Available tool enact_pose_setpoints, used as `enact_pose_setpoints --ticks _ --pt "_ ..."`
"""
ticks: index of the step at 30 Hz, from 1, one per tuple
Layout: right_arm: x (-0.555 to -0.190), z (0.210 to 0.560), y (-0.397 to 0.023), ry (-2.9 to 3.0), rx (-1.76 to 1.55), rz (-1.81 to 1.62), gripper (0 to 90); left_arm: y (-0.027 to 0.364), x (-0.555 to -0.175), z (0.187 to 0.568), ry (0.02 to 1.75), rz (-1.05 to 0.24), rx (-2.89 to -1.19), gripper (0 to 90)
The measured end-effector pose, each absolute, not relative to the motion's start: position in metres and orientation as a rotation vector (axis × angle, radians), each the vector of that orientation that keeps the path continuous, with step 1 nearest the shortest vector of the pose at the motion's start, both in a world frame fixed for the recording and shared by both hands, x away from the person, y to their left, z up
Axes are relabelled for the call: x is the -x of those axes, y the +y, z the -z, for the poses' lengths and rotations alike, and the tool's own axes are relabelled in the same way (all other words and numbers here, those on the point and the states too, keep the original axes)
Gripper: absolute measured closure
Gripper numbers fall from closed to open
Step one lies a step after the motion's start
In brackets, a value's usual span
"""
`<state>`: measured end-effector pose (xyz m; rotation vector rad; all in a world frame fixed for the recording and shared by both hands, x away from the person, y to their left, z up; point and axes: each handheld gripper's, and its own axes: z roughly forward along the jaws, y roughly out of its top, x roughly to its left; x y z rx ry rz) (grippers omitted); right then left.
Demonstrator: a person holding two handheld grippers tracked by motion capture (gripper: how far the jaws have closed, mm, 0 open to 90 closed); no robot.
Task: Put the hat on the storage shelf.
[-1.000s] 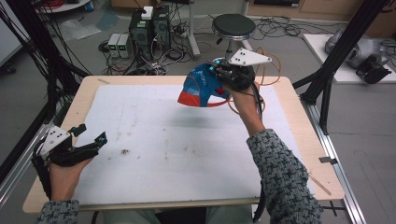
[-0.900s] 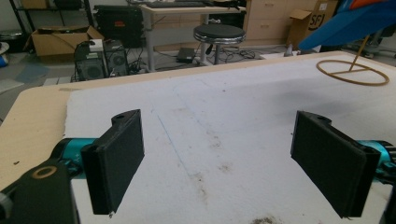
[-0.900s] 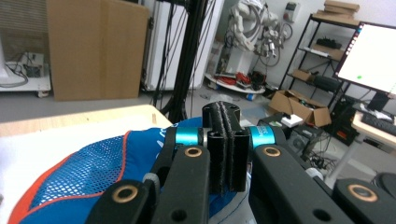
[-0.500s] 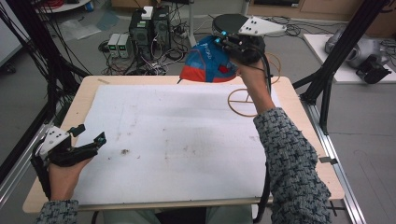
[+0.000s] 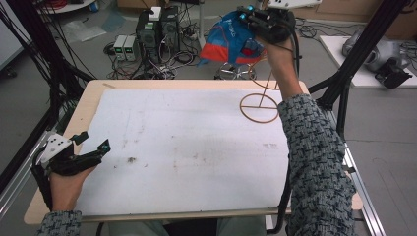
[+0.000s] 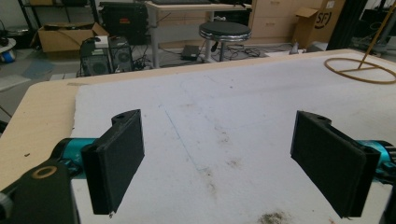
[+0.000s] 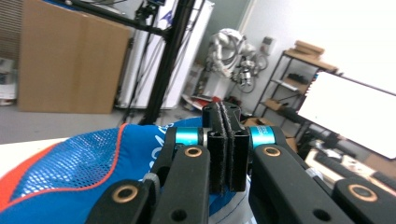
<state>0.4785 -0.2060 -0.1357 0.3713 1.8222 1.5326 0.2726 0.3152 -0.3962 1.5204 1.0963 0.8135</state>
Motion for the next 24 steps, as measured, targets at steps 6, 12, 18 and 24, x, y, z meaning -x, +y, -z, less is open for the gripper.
enact_pose_setpoints --ticks 6,12,18,24 --pt "-0.487 0.117 -0.224 1.772 -0.403 -1.507 89.7 0.319 -0.272 0.396 1.107 -0.819 -1.514 17.6" --pt "-0.493 0.106 -0.241 1.747 -0.426 -1.446 89.6 0.321 -0.271 0.397 1.113 -0.821 -1.511 17.6" --pt "-0.497 0.101 -0.274 1.689 -0.503 -1.420 89.6 0.321 -0.272 0.398 1.121 -0.819 -1.515 17.7" --pt "-0.493 0.101 -0.292 1.671 -0.521 -1.383 89.6 0.319 -0.273 0.401 1.124 -0.812 -1.529 17.9"
